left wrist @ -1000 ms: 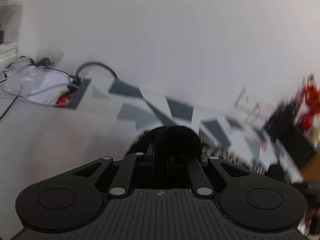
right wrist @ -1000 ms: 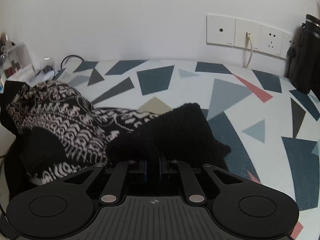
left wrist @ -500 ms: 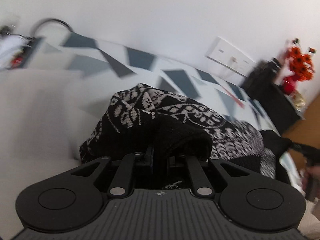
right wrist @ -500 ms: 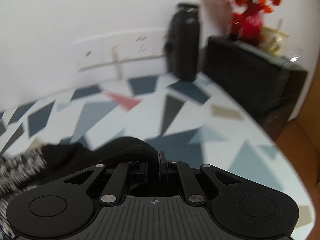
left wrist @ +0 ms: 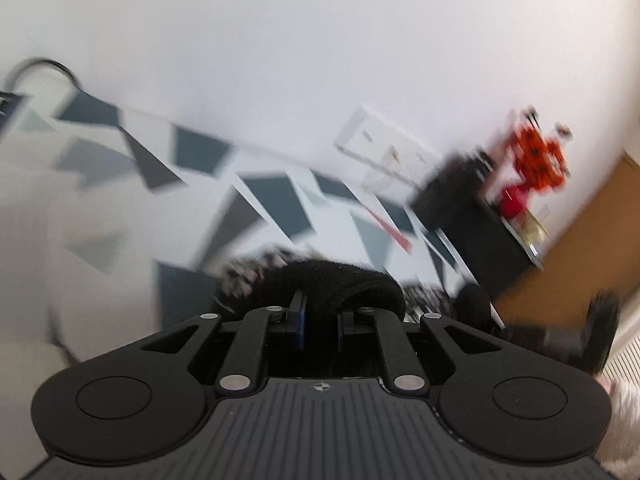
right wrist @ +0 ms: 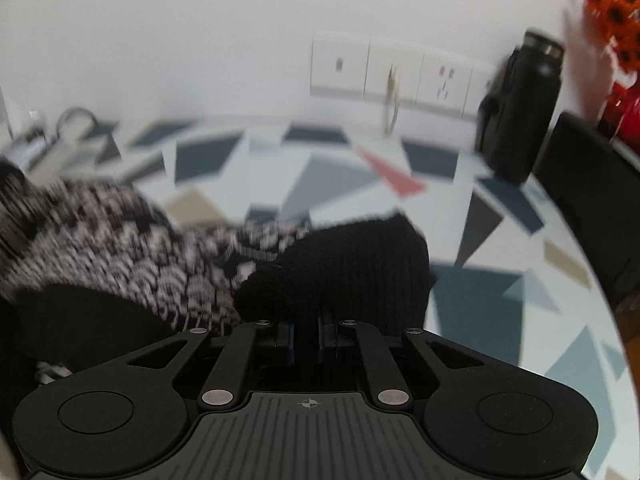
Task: Fold clothes
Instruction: 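Lower the black knit onto the patterned sweater with both grippers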
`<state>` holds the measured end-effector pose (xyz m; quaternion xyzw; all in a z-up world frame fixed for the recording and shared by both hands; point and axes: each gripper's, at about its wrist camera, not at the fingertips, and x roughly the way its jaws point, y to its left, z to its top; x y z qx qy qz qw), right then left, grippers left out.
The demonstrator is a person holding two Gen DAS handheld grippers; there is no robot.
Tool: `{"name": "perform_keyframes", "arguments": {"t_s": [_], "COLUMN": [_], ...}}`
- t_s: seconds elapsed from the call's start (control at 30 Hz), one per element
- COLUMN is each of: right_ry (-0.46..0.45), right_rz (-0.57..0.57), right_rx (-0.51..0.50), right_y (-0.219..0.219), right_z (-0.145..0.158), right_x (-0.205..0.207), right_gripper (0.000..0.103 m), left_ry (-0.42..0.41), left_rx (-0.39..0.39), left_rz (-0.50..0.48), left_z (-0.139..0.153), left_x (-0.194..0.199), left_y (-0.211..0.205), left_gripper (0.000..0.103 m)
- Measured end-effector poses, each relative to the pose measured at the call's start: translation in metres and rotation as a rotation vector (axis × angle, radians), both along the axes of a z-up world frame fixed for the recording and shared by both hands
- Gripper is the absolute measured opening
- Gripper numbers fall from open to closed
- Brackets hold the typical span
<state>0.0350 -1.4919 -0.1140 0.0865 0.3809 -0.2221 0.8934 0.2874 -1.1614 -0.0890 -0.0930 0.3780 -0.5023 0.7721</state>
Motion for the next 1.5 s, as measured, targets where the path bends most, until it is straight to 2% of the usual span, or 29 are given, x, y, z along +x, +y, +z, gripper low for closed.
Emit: {"name": "perform_keyframes", "arguments": {"t_s": [0.1,0.13,0.2,0.23,0.27,0.37,0.53,0.6,0.73,0.83,0.97,1.03,1.13,1.2,1.23,1.27,1.33,1.4,1.5], "right_ry": [0.014,0.023,0.046,0.046,0.046,0.042,0.041,0.087,0.234,0.285,0.240,0.217,0.245,0.256,0.262,0.264,0.226,0.164,0.008], "right_rz": [-0.010,-0.009,0.003,0.022,0.041,0.117,0.257,0.326,0.442,0.497,0.482,0.493,0.563,0.591,0.605,0.616,0.595,0.563,0.477], "right_rx": [-0.013,-0.023,-0.081,-0.119,-0.157,-0.222,-0.247,-0.252,-0.317,-0.388,-0.412,-0.429,-0.486,-0.478,-0.473,-0.466,-0.411,-0.377,-0.289], "right_y": [-0.001,-0.001,0.005,0.010,0.015,0.026,0.041,0.048,0.068,0.081,0.081,0.081,0.085,0.083,0.082,0.081,0.074,0.066,0.039], "right_z": [-0.002,0.000,0.007,0.014,0.020,0.043,0.068,0.063,0.034,0.015,0.011,0.015,0.011,0.006,0.003,0.002,0.008,0.025,0.062], "right_x": [0.006,0.008,0.011,0.011,0.011,0.009,0.011,0.013,0.018,0.022,0.036,0.042,0.049,0.052,0.054,0.055,0.058,0.060,0.062], "right_gripper": [0.009,0.013,0.030,0.047,0.052,0.052,0.049,0.048,0.045,0.044,0.027,0.026,0.029,0.028,0.027,0.019,0.010,0.009,0.008], "left_ry": [0.002,0.004,0.002,0.003,0.004,0.002,-0.012,-0.017,-0.010,-0.007,0.003,0.000,-0.007,-0.012,-0.014,-0.017,-0.023,-0.028,-0.036], "left_rx": [0.017,0.026,0.047,0.050,0.054,0.052,0.035,0.020,-0.011,-0.008,-0.002,0.000,0.001,0.003,0.002,0.002,0.001,0.000,-0.002], "left_rz": [0.085,0.106,0.136,0.145,0.154,0.162,0.159,0.160,0.168,0.170,0.172,0.173,0.173,0.175,0.176,0.176,0.177,0.178,0.180], "left_z": [-0.002,-0.004,-0.007,-0.008,-0.009,-0.010,-0.009,-0.006,-0.002,-0.003,-0.004,-0.003,-0.001,0.000,0.001,0.002,0.004,0.006,0.008], "left_x": [0.015,0.019,0.024,0.026,0.028,0.031,0.039,0.042,0.050,0.052,0.056,0.057,0.059,0.061,0.062,0.062,0.064,0.065,0.067], "left_y": [0.016,0.022,0.031,0.035,0.038,0.043,0.040,0.037,0.035,0.034,0.034,0.032,0.030,0.028,0.027,0.026,0.024,0.022,0.019], "left_gripper": [0.013,0.013,0.013,0.013,0.013,0.013,0.013,0.013,0.013,0.013,0.013,0.013,0.013,0.013,0.013,0.013,0.013,0.013,0.013]}}
